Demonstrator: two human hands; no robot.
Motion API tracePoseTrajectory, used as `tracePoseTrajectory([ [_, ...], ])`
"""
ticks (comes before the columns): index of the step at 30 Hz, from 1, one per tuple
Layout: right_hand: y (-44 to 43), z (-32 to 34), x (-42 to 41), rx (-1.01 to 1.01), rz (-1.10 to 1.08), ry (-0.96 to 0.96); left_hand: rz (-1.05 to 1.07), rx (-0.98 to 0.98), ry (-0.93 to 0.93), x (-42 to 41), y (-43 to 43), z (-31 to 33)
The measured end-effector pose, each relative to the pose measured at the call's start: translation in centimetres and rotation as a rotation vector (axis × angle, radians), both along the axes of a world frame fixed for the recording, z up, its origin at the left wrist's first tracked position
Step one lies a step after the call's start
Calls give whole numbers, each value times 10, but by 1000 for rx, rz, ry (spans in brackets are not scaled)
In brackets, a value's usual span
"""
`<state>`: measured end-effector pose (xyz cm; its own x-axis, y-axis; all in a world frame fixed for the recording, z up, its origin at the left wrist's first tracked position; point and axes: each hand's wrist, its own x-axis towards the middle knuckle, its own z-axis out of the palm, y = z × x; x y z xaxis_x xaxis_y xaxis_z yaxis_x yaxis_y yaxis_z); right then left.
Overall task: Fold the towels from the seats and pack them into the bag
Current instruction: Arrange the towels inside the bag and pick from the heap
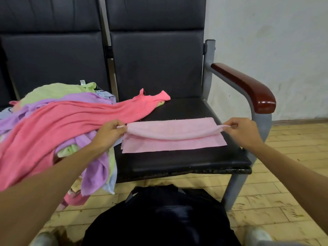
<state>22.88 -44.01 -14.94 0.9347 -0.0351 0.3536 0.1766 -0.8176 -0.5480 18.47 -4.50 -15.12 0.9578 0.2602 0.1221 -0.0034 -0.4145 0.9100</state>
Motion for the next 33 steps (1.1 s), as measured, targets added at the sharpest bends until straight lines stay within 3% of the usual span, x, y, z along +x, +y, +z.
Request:
tracePoseTrajectory([
  [5,0,-4,-13,5,-7,6,-39,86,88,-9,1,-4],
  [12,9,-16,-9,-44,-15,236,-8,497,173,2,-10,-30],
  [17,22,-14,4,9,-121,403,101,566,368,18,-21,-30],
  [24,15,-8,4,303,-150,637,97,348,494,18,-40,-17],
  [27,4,-2,-5,410,-111,746,93,-19,529,5,-36,-13],
  [30,-9,5,-16,339,0,929,77,-495,512,-16,-30,-9],
  [33,-13,4,-24,335,78,1015,78,-675,462,-33,-23,-7],
])
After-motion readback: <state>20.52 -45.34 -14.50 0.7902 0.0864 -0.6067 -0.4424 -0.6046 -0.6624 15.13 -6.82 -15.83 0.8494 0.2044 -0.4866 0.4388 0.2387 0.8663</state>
